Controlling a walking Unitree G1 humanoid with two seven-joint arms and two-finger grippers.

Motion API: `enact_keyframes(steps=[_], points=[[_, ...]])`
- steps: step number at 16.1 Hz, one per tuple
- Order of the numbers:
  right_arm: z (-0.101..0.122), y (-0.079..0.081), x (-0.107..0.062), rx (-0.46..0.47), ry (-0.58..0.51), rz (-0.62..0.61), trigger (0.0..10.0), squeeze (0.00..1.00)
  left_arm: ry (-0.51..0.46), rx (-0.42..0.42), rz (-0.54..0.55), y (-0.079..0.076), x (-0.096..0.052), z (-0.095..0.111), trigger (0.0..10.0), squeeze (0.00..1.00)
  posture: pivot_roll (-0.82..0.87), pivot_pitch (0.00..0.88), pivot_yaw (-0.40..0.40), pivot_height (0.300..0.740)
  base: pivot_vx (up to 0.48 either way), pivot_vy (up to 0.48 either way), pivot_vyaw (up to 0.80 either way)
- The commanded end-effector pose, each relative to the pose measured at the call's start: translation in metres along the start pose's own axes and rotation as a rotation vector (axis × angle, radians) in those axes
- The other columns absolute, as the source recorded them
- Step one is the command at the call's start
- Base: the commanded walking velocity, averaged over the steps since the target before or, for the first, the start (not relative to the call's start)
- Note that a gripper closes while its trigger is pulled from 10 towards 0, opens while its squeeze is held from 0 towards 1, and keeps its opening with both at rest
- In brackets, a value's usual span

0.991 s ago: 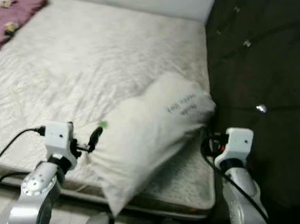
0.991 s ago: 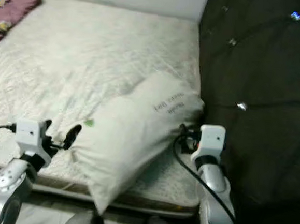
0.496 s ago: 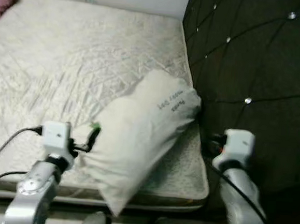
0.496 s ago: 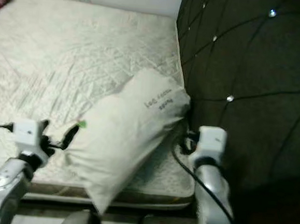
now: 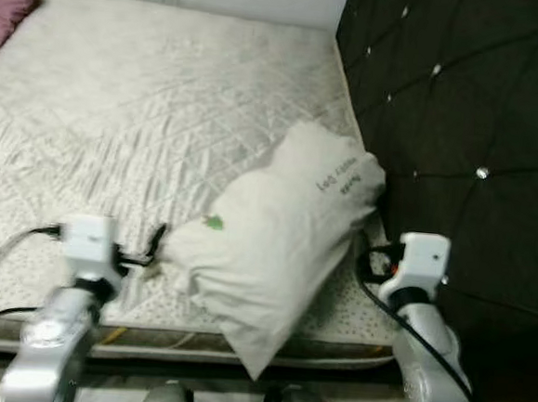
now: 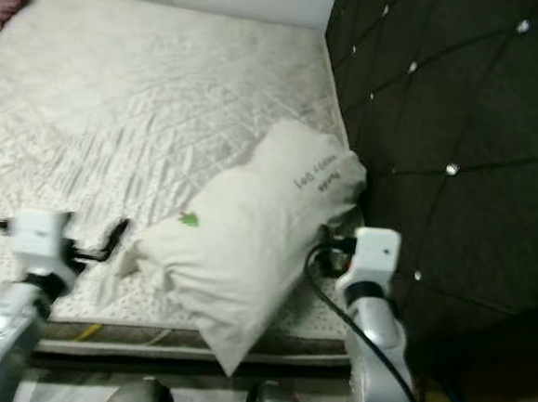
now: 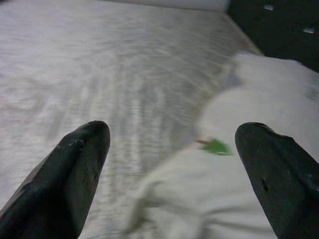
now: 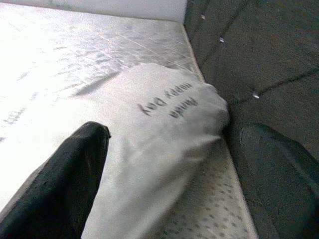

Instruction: Clean up the room

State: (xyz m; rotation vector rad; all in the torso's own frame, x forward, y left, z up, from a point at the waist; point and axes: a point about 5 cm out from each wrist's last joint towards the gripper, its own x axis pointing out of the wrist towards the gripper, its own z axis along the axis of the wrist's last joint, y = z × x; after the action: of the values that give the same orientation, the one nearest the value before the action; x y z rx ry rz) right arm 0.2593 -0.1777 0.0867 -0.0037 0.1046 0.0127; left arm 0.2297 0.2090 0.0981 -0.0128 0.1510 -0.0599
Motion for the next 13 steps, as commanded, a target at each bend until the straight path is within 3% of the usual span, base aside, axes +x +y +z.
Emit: enact_keyframes(steps=[1,6,13], points=[[0.0045,-0.0075,-0.0008,0.003,-0.018,-0.018,10.0,0.00,0.011,-0.002,-0.008,-0.0046,0.0005,-0.0024,10.0,0.00,0.02,0.123,-0.052,0.740,0.000,0.000,0.00],[0.0049,-0.0054,-0.0008,0.002,-0.019,0.002,10.0,0.00,0.009,-0.026,0.007,-0.0001,-0.0026,-0.0052,10.0,0.00,0.02,0.123,-0.059,0.740,0.000,0.000,0.00],[0.0045,-0.0039,0.0001,0.005,-0.020,0.016,10.0,0.00,0.005,-0.016,0.019,0.0010,-0.0022,-0.0054,10.0,0.00,0.03,0.117,-0.060,0.665,0.000,0.000,0.00]])
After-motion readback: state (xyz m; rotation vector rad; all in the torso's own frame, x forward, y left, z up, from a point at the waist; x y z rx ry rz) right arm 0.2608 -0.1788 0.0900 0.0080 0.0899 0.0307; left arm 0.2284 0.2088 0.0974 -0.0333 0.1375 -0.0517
